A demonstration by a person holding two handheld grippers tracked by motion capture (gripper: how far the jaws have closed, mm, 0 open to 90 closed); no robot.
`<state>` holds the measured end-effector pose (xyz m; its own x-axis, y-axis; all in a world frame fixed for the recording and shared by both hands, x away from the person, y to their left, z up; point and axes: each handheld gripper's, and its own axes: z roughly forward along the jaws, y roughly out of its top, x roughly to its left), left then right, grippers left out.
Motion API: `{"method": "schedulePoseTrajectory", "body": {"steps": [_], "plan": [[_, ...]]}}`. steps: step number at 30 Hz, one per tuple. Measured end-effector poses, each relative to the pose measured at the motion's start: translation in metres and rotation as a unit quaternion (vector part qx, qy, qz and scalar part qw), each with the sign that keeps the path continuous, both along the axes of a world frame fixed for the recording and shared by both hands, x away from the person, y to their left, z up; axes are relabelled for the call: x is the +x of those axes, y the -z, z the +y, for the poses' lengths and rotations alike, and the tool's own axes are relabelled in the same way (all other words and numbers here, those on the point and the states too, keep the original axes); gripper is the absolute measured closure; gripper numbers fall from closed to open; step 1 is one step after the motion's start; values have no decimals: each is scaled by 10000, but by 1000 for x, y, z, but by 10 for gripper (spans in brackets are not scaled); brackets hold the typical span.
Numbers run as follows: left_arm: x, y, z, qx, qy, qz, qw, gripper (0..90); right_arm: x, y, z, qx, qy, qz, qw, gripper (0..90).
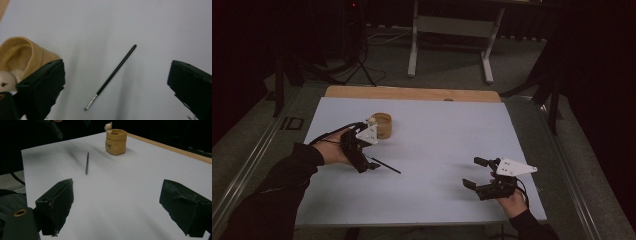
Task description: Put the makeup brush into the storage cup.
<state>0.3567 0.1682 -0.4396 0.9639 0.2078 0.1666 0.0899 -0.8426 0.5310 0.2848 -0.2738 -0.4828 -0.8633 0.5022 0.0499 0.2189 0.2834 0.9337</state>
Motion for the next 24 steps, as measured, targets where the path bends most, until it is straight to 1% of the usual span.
{"method": "schedulePoseTrajectory", "body": {"steps": [1,2,4,5,6,7,8,9,11,12,13,14,15,16,17,18,19,20,22,23,24], "plan": [[0,1,-1,11,38,11,10000,35,0,0,0,-5,2,-5,10000,120],[1,2,-3,64,95,-39,9999,36,0,0,0,-4,8,-6,10000,121],[2,4,-6,142,169,-23,9998,50,0,0,0,-12,13,-10,10000,120],[3,5,-7,197,161,-6,9997,52,0,0,0,-14,12,-12,10000,121],[5,7,-9,191,102,87,9997,64,0,0,0,-16,10,-10,10000,121],[6,7,-10,216,94,126,9996,77,0,0,0,-24,13,0,10000,121],[7,8,-11,233,95,130,9996,119,0,1,0,-26,13,1,10000,121],[7,10,-13,263,127,171,9994,134,0,1,0,-31,14,6,10000,121],[9,13,-15,332,178,207,9991,136,0,1,0,-36,21,5,10000,121],[9,14,-16,331,180,209,9991,137,0,1,0,-39,27,1,10000,121],[10,16,-17,366,276,198,9988,142,1,1,-1,-34,33,1,10000,121],[10,18,-17,354,377,165,9985,142,1,1,-1,-28,40,6,10000,121],[10,20,-17,371,520,125,9979,142,1,1,-1,-27,42,9,10000,121],[10,22,-16,366,619,47,9974,142,1,1,-1,-30,44,16,10000,121],[10,24,-16,410,686,18,9968,142,1,1,-1,-36,48,16,10000,121],[10,26,-16,479,724,-15,9962,142,1,1,-1,-40,48,16,10000,121],[10,29,-16,613,797,-86,9949,142,1,1,-1,-43,45,13,10000,121],[11,31,-16,705,851,-94,9938,142,1,1,-1,-48,45,21,10000,121],[11,35,-16,869,998,-140,9911,144,1,2,-1,-51,39,25,10000,121],[11,36,-16,958,1088,-118,9894,163,1,2,-1,-56,38,27,10000,121],[12,38,-17,977,1078,-109,9893,169,1,2,-1,-59,37,35,10000,121]]}}
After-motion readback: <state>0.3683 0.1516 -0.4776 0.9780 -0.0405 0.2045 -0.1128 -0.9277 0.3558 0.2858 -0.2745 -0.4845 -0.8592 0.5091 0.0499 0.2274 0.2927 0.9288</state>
